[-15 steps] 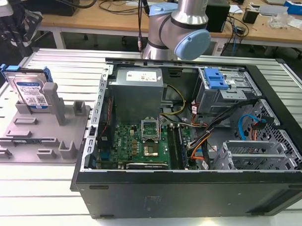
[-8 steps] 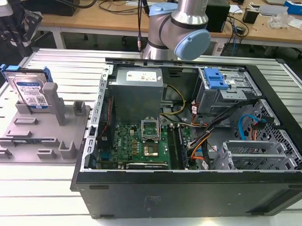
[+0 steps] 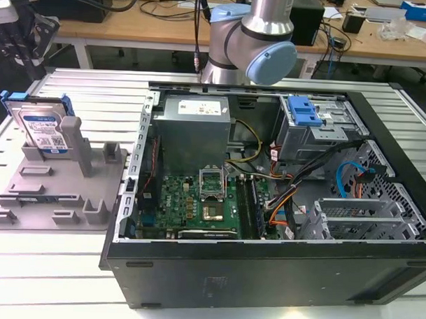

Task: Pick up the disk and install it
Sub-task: 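Pick up the disk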

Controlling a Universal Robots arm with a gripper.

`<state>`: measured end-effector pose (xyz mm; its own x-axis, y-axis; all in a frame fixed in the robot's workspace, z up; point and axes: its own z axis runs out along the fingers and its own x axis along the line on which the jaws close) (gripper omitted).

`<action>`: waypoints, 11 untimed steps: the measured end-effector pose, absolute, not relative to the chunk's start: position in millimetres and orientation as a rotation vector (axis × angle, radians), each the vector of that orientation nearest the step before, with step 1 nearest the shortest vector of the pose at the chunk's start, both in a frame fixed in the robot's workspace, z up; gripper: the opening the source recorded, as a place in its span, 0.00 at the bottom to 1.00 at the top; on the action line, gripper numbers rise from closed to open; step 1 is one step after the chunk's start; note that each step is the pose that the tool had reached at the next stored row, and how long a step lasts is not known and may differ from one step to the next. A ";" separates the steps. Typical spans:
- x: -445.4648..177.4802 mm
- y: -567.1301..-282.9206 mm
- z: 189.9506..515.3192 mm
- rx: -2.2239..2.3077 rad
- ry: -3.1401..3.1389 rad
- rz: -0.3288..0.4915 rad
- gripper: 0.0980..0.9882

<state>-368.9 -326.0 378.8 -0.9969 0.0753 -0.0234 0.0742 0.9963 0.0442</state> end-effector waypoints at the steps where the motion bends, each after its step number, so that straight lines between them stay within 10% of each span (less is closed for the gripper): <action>1: -368.7 -325.9 378.7 0.116 3.114 0.067 0.01; 11: -368.0 -325.4 378.3 -0.350 3.104 0.071 0.01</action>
<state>-368.0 -325.4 378.3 -0.9748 -0.2220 -0.0218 -0.2228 0.9739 0.0433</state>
